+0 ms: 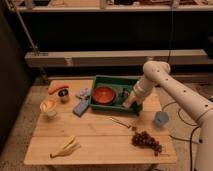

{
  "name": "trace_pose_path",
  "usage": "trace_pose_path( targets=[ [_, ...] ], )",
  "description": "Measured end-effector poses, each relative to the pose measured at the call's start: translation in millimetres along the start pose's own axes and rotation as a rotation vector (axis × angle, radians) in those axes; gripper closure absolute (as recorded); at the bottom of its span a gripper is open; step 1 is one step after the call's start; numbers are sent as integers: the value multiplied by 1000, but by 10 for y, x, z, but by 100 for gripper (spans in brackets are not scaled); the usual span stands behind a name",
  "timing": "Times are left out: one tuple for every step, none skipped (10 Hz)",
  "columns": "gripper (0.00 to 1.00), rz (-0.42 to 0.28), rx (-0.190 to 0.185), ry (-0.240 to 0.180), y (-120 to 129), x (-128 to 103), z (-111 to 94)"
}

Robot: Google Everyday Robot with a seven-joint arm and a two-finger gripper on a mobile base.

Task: Wipe tray with brush

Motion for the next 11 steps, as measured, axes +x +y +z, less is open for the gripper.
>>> trace_pose_path(
  targets=[
    [100,9,-7,1,79,-52,-38],
    [100,11,-10,-2,108,-86,-51],
    [100,11,-17,-6,126,-127,-58],
    [100,13,-27,-9,158,-157,-64],
    [100,21,-38,-8,206,-156,-67],
    [100,32,-52,-7,286,-134,-67],
    [100,42,-67,-5,351,-79,-61],
    [100,51,-77,2,387,25,-49],
    [100,55,-83,5,408,103,-40],
    [100,56,-85,15,407,234,-35],
    [100,53,-85,24,375,338,-31]
  ],
)
